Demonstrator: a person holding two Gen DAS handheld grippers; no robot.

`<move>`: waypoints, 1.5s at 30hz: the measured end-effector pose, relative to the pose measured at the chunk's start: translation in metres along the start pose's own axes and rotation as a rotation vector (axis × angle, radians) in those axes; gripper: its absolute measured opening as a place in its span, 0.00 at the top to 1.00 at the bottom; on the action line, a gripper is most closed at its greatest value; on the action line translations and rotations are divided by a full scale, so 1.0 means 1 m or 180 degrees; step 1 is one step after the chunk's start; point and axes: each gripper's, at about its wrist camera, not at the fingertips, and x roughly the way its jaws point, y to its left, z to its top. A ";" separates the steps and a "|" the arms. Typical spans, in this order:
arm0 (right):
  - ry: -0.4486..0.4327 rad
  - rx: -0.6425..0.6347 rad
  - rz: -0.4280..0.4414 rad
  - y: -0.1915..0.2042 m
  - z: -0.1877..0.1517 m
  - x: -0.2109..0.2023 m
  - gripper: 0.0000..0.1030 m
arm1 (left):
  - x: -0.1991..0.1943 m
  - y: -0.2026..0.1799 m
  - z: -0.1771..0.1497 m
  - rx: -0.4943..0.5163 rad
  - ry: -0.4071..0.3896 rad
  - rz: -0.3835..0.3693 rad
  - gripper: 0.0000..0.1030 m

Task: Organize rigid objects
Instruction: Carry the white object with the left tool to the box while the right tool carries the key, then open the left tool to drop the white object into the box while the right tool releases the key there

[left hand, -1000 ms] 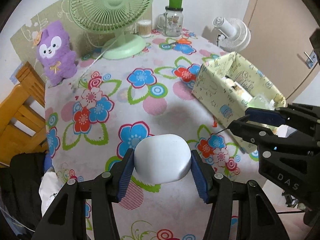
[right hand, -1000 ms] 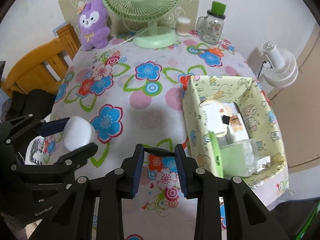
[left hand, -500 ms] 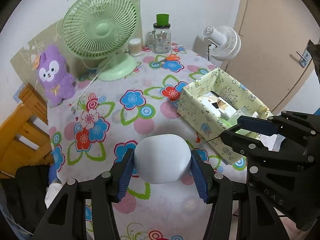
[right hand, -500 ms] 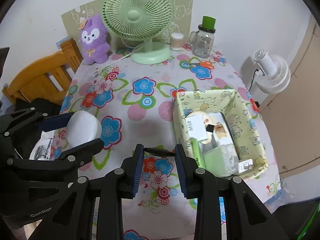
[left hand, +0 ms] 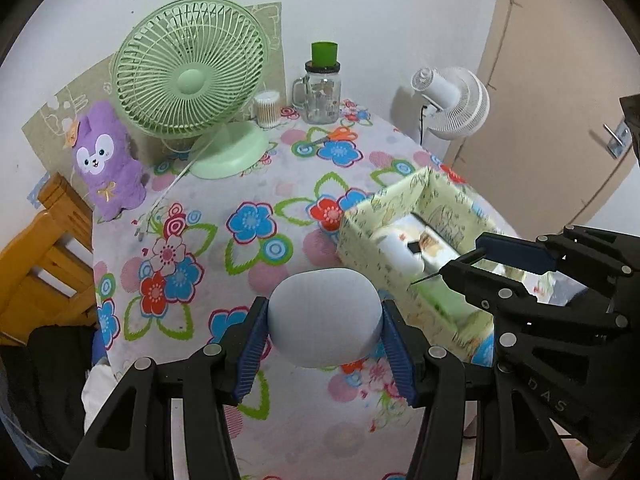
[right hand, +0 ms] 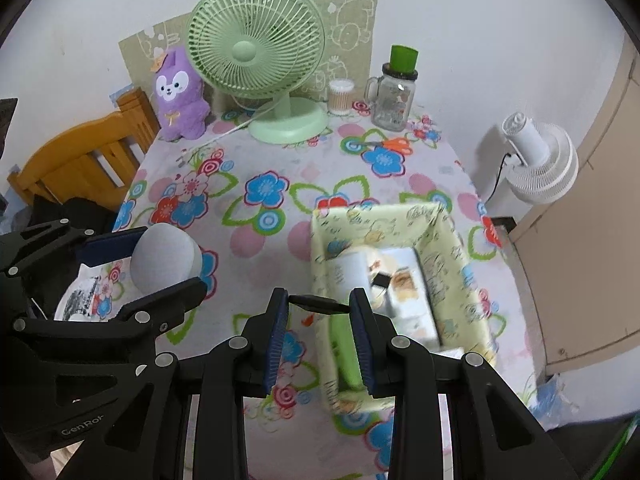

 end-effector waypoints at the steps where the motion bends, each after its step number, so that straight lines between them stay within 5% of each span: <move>1: -0.0008 -0.0010 0.0008 -0.004 0.003 0.000 0.67 | 0.000 -0.002 0.003 -0.0013 -0.0010 0.0007 0.45; 26: 0.0221 0.0142 -0.0056 -0.118 0.007 0.024 0.67 | 0.065 -0.084 0.057 0.0103 0.0198 -0.0155 0.45; 45: 0.0438 0.0132 0.0154 -0.149 0.000 0.045 0.66 | 0.136 -0.115 0.063 0.0163 0.0615 -0.0295 0.45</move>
